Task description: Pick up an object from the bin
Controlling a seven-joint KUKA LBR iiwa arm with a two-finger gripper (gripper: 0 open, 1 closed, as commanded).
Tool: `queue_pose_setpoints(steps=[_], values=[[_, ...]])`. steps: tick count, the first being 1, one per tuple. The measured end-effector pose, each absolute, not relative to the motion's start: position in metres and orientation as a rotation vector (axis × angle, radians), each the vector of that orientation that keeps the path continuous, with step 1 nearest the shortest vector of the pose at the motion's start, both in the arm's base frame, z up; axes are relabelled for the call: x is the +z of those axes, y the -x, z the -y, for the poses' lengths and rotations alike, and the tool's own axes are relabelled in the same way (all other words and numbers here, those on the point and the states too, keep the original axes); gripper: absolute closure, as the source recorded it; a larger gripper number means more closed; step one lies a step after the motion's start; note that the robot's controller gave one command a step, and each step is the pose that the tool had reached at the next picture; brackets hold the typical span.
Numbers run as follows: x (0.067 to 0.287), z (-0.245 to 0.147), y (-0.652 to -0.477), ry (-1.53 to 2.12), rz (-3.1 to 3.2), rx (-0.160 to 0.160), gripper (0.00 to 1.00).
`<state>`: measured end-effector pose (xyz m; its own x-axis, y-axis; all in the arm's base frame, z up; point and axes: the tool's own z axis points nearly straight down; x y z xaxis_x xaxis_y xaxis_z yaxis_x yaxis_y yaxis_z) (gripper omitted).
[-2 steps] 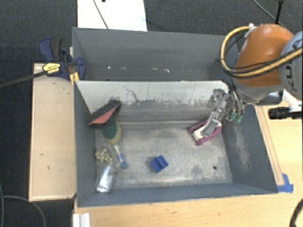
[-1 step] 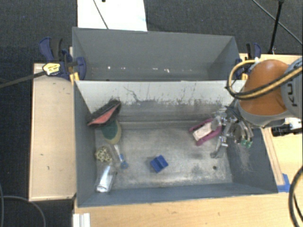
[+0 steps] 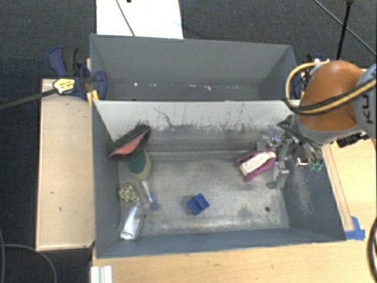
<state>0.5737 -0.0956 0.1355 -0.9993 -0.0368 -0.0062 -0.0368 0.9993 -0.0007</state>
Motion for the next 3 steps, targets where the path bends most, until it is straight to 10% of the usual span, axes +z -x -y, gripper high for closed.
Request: queue_pose_setpoints(steps=[1,2,3], values=[[0.090,0.108,-0.591,0.127,-3.136,-0.001,0.00],[0.128,0.138,-0.556,0.469,-3.104,-0.003,0.00],[0.071,0.094,-0.589,0.437,-3.097,-0.001,0.00]])
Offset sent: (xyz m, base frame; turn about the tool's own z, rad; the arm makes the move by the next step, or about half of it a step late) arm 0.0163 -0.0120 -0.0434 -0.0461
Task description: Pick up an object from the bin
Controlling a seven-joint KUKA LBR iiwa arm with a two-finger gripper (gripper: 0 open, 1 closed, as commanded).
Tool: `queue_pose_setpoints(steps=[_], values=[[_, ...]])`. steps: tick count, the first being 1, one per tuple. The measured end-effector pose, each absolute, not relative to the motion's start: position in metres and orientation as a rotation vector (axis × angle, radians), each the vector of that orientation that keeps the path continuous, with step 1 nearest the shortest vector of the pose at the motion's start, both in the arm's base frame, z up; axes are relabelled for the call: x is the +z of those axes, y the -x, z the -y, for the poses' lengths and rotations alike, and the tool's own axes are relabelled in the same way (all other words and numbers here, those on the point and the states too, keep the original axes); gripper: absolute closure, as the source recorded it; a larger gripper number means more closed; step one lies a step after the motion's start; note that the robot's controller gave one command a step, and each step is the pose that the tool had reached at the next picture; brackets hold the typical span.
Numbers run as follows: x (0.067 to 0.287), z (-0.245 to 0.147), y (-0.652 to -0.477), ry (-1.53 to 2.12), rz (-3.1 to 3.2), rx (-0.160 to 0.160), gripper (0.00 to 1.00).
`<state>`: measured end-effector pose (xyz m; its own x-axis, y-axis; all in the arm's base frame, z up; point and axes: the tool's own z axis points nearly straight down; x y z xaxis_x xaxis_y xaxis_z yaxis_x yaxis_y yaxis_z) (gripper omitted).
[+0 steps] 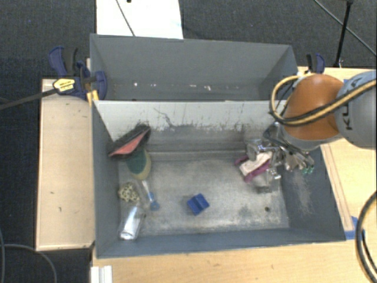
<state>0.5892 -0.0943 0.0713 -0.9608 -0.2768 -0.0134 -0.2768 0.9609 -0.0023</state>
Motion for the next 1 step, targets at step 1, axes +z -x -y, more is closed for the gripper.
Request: queue_pose_setpoints(steps=[1], values=[[0.0772,0.0957,-0.5913,0.433,-3.090,-0.003,1.00]])
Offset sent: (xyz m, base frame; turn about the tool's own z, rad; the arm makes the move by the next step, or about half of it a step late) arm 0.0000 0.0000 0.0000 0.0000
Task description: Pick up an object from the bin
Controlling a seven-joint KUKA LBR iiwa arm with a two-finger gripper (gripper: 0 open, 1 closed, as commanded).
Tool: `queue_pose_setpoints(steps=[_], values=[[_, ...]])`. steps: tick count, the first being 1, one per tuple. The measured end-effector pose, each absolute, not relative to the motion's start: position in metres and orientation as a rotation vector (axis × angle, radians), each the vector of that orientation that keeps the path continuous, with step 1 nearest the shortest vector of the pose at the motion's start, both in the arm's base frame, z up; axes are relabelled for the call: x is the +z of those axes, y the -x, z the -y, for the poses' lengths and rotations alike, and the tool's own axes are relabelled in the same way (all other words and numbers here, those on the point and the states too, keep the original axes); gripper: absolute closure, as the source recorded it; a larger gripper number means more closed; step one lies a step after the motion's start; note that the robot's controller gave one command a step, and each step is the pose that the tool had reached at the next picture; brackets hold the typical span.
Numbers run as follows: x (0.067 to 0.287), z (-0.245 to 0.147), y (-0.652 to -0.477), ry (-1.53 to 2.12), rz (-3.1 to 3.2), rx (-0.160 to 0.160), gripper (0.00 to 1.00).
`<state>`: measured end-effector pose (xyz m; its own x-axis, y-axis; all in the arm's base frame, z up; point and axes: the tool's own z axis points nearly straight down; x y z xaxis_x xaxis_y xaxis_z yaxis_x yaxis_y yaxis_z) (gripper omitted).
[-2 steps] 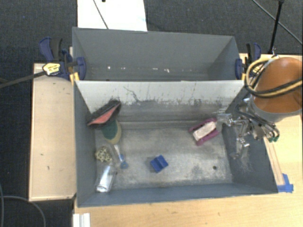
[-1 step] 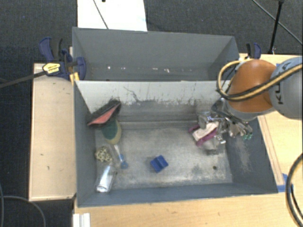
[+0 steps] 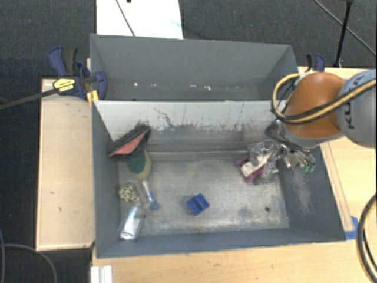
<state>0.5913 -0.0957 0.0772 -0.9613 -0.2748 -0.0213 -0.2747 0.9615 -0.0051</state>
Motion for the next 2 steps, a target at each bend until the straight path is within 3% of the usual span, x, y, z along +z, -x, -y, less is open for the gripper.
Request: queue_pose_setpoints(steps=[1,2], values=[[0.077,0.087,-0.594,-0.193,-3.114,0.003,1.00],[0.308,0.102,-0.563,-0.136,-3.130,-0.002,1.00]])
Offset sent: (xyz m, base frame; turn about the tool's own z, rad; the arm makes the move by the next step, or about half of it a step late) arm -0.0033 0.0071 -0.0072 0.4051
